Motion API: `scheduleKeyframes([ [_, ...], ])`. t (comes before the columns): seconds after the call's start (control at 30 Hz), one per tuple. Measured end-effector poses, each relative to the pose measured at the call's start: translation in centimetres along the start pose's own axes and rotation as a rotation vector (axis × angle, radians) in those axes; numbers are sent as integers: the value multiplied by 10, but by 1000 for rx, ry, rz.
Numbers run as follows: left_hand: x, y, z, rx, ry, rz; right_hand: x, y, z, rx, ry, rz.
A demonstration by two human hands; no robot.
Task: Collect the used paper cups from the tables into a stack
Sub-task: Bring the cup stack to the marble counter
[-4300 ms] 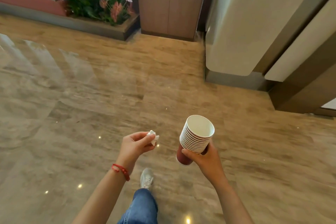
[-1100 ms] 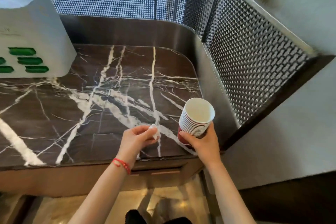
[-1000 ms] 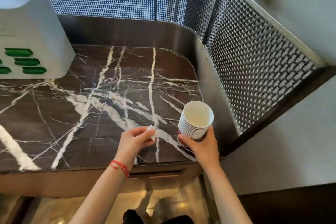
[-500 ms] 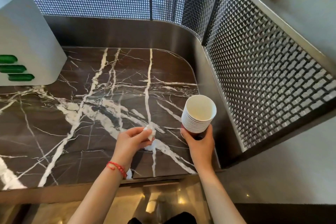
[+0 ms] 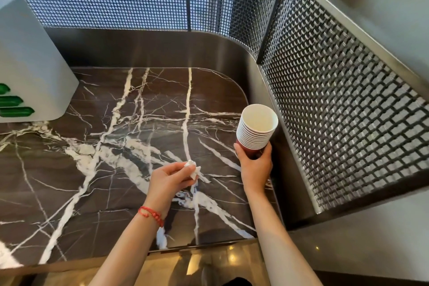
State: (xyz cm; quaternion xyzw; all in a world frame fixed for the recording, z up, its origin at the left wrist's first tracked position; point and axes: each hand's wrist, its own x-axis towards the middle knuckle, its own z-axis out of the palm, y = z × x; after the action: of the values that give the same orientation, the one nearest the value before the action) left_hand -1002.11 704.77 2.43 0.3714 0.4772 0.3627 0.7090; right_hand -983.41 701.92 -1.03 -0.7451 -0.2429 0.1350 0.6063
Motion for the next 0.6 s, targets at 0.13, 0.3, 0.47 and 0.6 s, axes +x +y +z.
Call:
scheduleKeyframes([
  [0.13,5,1,0,6,4,-1,5,0,5,-7,2,2],
  [0.3,6,0,-2,11,15,-8,8,0,8,-14,2,-4],
  [0.47,4,1,-2,9,8,-3,8,0,8,-20,-4,-10],
  [0.6,0,0,-5,-6,12,0,6,0,5,-39,-55,17],
])
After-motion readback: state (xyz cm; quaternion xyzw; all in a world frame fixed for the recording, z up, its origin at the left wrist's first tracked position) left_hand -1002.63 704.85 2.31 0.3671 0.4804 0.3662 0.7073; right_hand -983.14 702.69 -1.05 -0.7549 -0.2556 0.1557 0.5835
